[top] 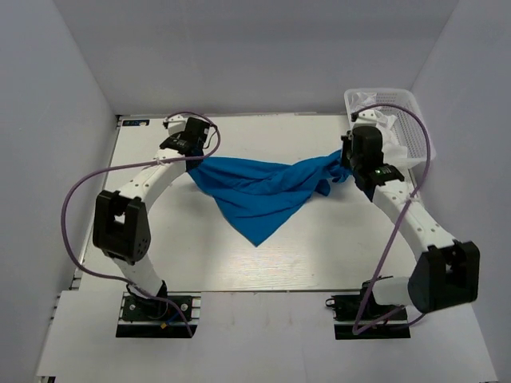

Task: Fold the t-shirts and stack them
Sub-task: Flatten out the tshirt

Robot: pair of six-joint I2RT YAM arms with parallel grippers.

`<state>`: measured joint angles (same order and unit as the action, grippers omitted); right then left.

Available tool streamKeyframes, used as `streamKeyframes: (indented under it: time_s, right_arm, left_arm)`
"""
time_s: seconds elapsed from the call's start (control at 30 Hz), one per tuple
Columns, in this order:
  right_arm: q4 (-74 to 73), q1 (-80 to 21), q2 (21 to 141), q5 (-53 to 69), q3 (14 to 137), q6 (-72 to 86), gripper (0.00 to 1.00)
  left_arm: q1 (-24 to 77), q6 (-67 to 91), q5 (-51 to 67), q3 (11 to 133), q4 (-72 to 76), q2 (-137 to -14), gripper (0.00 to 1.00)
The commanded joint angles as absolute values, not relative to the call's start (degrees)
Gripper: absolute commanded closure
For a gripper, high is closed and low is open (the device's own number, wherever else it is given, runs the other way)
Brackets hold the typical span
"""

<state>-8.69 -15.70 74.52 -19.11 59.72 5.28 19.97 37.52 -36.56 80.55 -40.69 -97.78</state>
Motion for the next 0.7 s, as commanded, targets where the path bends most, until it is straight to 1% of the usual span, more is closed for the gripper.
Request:
streamKeyframes:
  time_s: [0.0,0.03,0.07,0.13,0.17,0.2,0.27,0.3,0.37,0.4,0.43,0.47,0.5,0.53,0.57,0.6,0.63,0.67]
  right_arm:
    - [-1.93,-14.85,81.35,-18.28,66.17,3.78,1.00]
    - [-1.93,-14.68,82.87,-17.93,67.31,3.43,1.00]
    - [-1.93,-14.50,86.27,-17.84,70.80,2.73,1.00]
    - [-2.02,-14.33,92.87,-17.93,72.94,1.67,1.00]
    - [-2.28,-14.15,94.38,-17.76,77.39,1.50,1.00]
    - [-2.89,-14.15,99.53,-17.41,79.00,0.71,1.00]
    - [-5.18,-13.98,102.73,-16.88,85.40,0.35,1.00]
    - [-5.88,-13.80,107.27,-17.31,86.73,0.35,1.00]
    - [-7.55,-13.62,110.11,-16.96,92.87,1.48,1.00]
    - [-9.39,-13.62,114.48,-17.14,96.29,0.36,1.00]
    - [-11.93,-13.62,115.83,-16.09,97.89,0.44,0.92]
    - [-13.87,-13.62,118.10,-16.08,100.52,0.44,0.82]
    - [-14.84,-13.80,118.73,-15.74,102.55,0.70,0.58]
    - [-16.85,-13.89,119.61,-13.82,103.26,0.62,0.51]
    - [-17.40,-13.80,119.27,-12.58,103.79,0.44,0.43]
    - [-17.23,-13.97,118.92,-9.78,103.71,0.27,0.25]
    - [-17.23,-13.97,116.74,-9.06,103.45,-1.48,0.13]
    - [-17.05,-14.15,115.94,-8.18,102.40,-1.76,0.10]
  left_arm:
    - [17.14,36.40,-34.72,86.38,-37.45,-99.83,1.00]
    - [16.44,34.21,-34.02,87.35,-36.57,-101.67,1.00]
    - [16.44,33.06,-32.62,89.02,-34.13,-103.60,1.00]
    - [15.30,32.35,-31.48,91.39,-33.57,-110.02,1.00]
    - [15.29,31.73,-30.33,94.28,-33.05,-111.95,1.00]
    - [14.60,31.73,-29.63,96.05,-33.92,-116.15,1.00]
    - [13.89,31.73,-29.09,101.04,-35.93,-119.60,1.00]
    - [13.19,31.73,-29.09,102.38,-35.95,-120.92,1.00]
    - [12.39,31.21,-29.09,105.97,-37.17,-124.35,1.00]
    - [11.78,31.20,-29.09,107.21,-37.70,-125.32,0.81]
    - [11.17,29.98,-29.09,110.45,-39.36,-127.51,0.61]
    - [11.16,29.27,-28.05,112.22,-39.37,-128.49,0.35]
    - [11.16,28.57,-26.65,113.89,-41.38,-129.19,0.01]
    - [10.64,28.56,-26.11,117.04,-42.61,-129.90,0.00]
    - [10.63,27.96,-26.10,118.11,-44.11,-129.90,0.00]
    - [10.63,27.43,-24.71,119.34,-44.64,-129.90,0.00]
    - [10.63,26.90,-24.18,119.36,-44.65,-129.90,0.00]
    - [10.63,26.20,-23.65,119.36,-46.21,-128.77,0.00]
